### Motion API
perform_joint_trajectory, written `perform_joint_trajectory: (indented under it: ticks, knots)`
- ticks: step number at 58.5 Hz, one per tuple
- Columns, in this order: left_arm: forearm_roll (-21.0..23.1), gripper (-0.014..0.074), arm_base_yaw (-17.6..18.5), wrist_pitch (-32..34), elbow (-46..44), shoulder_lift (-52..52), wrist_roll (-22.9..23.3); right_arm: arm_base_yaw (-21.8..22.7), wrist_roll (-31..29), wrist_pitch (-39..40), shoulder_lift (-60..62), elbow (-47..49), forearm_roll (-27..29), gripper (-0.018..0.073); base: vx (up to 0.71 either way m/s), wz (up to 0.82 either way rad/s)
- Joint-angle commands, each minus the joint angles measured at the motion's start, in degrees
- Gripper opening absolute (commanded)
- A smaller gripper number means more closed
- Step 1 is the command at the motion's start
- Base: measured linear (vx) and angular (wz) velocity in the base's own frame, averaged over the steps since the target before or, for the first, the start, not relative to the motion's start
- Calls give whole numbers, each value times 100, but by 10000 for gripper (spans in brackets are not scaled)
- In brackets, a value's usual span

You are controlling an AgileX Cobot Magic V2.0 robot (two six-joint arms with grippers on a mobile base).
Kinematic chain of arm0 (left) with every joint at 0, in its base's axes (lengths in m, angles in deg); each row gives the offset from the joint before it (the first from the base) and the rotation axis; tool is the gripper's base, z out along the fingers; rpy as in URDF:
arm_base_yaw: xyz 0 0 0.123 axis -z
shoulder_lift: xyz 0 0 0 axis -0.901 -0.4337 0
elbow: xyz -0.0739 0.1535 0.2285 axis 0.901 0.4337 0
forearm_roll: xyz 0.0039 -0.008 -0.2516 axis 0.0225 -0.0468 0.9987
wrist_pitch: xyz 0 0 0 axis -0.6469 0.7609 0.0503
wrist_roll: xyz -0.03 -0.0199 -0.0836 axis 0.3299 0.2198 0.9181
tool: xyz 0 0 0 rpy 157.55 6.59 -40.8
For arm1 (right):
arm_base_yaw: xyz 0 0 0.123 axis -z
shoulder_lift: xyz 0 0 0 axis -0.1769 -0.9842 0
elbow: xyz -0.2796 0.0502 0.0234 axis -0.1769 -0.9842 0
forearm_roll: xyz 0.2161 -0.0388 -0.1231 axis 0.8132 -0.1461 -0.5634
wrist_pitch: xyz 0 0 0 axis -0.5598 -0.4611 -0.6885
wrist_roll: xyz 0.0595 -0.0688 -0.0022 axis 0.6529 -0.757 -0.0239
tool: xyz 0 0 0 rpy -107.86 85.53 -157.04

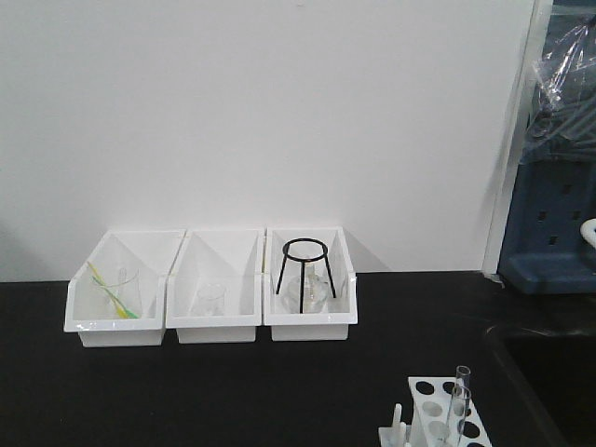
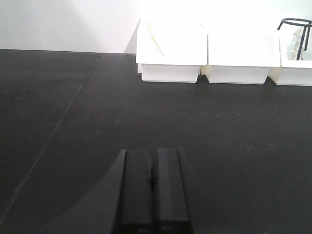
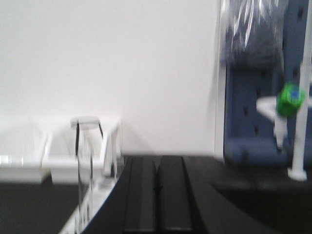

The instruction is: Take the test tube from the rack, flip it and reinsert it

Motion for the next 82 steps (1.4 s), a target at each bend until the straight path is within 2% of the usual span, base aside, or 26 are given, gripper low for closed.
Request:
perform_joint_trajectory:
  ticks: [1,9,14,21,29,40,49,63,67,68,74,77,82]
  knots:
    - [26,-6,20,488,12,63,1,5,-11,879,-187,647,28,-8,0,0]
    - [26,-6,20,488,12,63,1,5,-25,901,-1548,1758,38,-8,0,1]
    - [26,-6,20,488,12,63,1,5,-42,1060,-2869,2399,38,-8,0,0]
    - [26,-6,20,488,12,63,1,5,3,1161,-4155,2931,39,-8,0,-1]
    - [26,-6,20,488,12,63,1,5,-2,1397,-4801,3153,39,-5,0,0]
    - [26,-6,20,488,12,63,1,5,-26,1621,-4928,3161,39,34,0,0]
    - [26,-6,20,488,12,63,1,5,-42,1585,-4928,3155,-115,166,0,0]
    - [26,-6,20,488,12,63,1,5,-42,1722,-4940,3150,-86,555,0,0]
    - [26,-6,20,488,12,63,1,5,-42,1768,-4940,3150,-80,631,0,0]
    - [26,-6,20,488,12,63,1,-7,110,1889,-4940,3150,-19,683,0,0]
    - [26,-6,20,488,12,63,1,-7,370,2170,-5059,2967,-381,687,0,0]
    - [26,-6,20,488,12,63,1,-7,609,2539,-5162,2679,-821,680,0,0]
    - [26,-6,20,488,12,63,1,-7,1146,3738,-5502,2007,-1806,657,0,0]
